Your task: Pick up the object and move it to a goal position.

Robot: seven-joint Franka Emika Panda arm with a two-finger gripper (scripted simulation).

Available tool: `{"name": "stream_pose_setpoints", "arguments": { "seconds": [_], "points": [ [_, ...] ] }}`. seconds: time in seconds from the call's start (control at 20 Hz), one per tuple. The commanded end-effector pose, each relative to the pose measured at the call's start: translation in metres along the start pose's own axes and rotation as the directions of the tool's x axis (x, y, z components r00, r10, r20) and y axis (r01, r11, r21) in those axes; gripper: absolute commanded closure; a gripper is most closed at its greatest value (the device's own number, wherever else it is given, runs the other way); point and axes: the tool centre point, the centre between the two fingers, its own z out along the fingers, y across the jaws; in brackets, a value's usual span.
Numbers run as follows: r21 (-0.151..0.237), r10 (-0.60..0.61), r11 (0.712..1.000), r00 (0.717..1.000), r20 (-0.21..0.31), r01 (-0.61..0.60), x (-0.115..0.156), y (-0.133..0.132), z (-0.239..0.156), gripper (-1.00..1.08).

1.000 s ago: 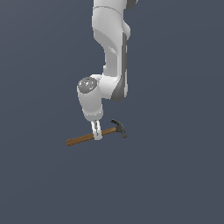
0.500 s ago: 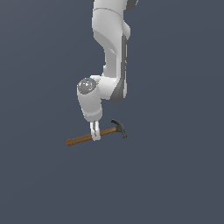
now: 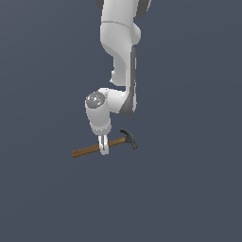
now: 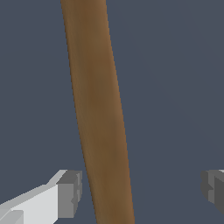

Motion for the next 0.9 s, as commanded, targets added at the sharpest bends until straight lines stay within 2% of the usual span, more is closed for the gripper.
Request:
{"name": "stream_pose_setpoints", "arguments": {
  "seconds": [0.0, 0.25, 0.3, 0.85],
  "points": [
    [0.000, 0.001, 1.000, 1.000, 0.000, -0.001, -0.0001, 0.0000, 0.0101, -0.92],
    [0.000, 0.001, 1.000, 1.000, 0.000, -0.001, 0.0002, -0.0008, 0.0170, -0.92],
    [0.000, 0.001, 1.000, 1.000, 0.000, -0.001, 0.0002, -0.0008, 0.0170, 1.08],
    [0.006, -0.001, 1.000, 1.000, 0.000, 0.001, -0.0014, -0.0034, 0.0143, 1.08]
  ]
}}
